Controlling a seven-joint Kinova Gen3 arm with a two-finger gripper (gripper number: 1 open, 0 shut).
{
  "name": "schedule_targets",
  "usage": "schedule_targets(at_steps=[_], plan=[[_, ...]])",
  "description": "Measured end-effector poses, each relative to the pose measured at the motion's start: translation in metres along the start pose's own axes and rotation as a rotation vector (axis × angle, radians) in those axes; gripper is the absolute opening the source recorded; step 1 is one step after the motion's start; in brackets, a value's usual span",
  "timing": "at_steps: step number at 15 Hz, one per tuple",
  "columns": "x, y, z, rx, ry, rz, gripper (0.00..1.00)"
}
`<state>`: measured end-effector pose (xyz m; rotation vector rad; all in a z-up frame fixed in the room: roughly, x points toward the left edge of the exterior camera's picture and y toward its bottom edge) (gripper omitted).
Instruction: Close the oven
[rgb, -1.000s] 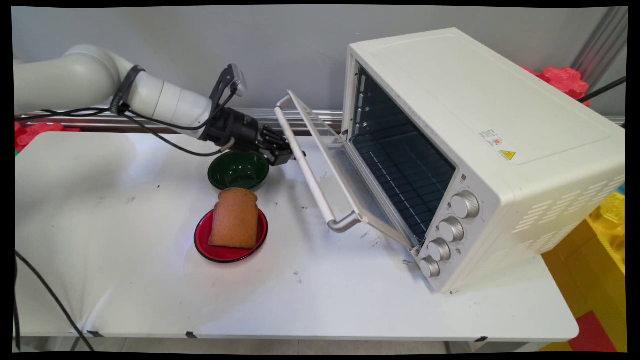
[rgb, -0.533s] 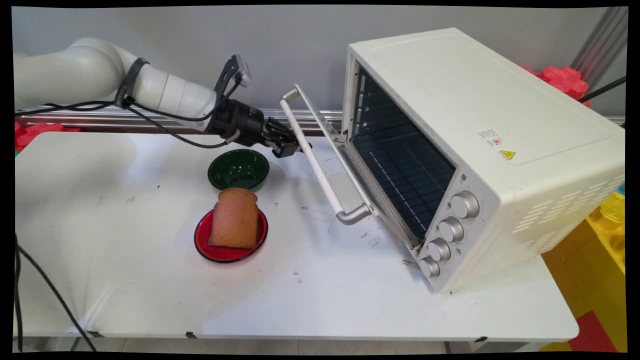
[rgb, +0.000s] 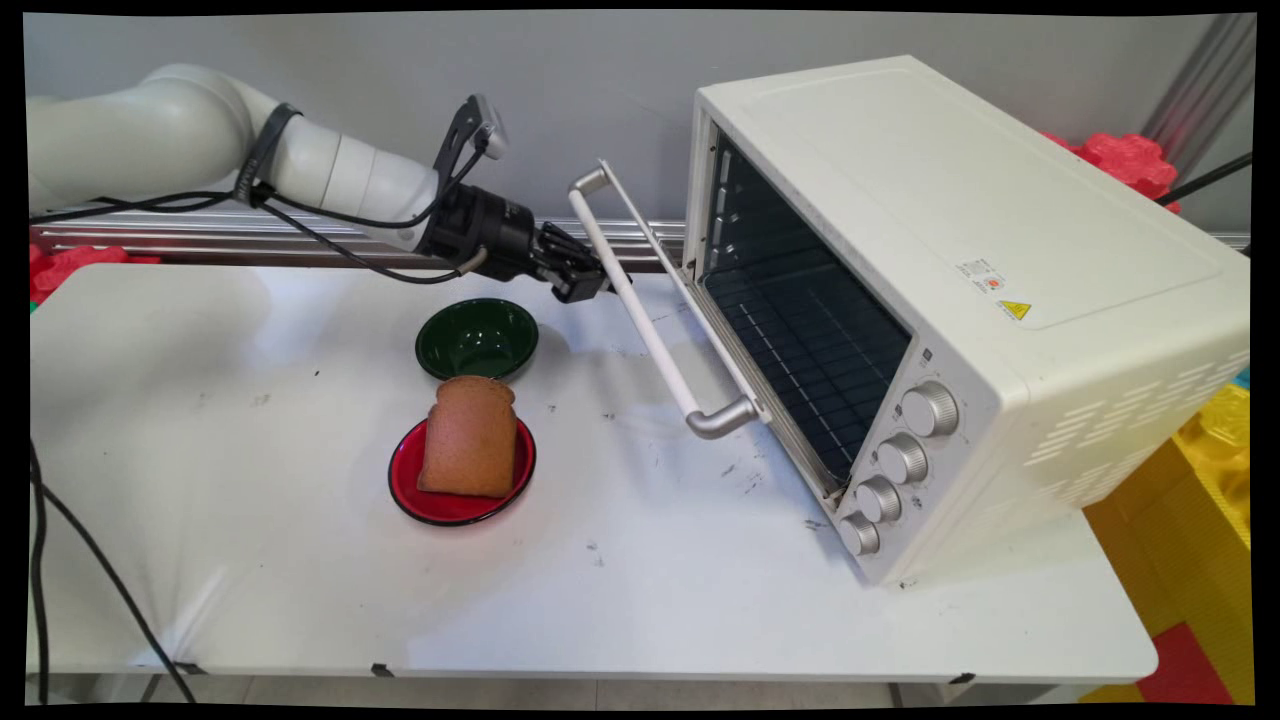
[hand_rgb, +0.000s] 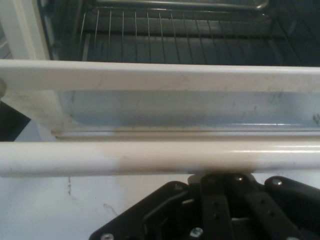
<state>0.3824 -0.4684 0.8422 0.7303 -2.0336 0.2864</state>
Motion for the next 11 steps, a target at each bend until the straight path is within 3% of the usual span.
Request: schedule_targets(at_steps=[11], plan=[[0.0085,-0.0034,0.0035,0.004,0.017,0.001,0.0]])
